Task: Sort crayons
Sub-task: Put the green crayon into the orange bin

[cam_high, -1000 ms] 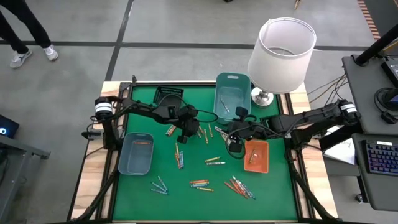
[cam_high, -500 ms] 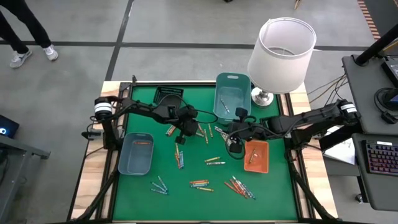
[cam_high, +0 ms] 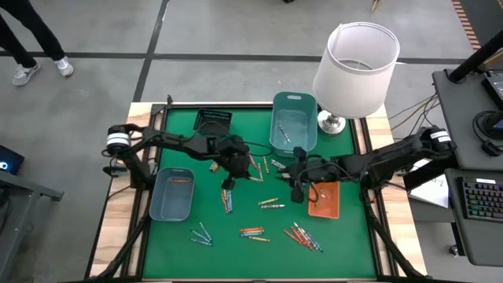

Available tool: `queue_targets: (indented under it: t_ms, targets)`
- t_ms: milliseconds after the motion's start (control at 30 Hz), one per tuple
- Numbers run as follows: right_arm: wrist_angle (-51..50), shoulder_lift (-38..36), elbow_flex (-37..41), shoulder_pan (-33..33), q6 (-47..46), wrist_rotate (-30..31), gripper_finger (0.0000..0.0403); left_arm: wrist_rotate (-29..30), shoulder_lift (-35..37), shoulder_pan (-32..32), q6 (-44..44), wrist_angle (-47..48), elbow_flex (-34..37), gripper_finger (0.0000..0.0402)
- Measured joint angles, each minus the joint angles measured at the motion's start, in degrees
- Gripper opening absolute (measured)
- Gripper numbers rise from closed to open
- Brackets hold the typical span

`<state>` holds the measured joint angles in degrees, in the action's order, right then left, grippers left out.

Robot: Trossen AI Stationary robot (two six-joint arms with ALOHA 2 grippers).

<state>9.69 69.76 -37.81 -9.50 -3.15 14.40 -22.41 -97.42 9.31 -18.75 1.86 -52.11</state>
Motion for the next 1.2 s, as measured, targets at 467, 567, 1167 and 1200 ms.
queue_targets:
  t_ms: [467,567,1167,1200]
  targets:
    - [45.1,2.8,13.5,-4.3,6.1,-4.2,0.0082,28.4,11.1,-15.9,14.8,-40.7,10.3,0.0000]
    - [47.6,4.2,12.2,-4.5,7.7,-4.1,0.0084,33.1,10.8,-18.4,13.7,-45.3,10.2,0.0000]
    - [47.7,12.6,-1.8,-4.4,10.9,0.2,0.0170,38.4,10.4,-21.3,13.0,-47.1,9.1,0.0000]
    - [47.5,12.9,-2.1,-4.5,11.2,0.4,0.0164,38.7,10.4,-21.3,13.0,-46.8,9.1,0.0000]
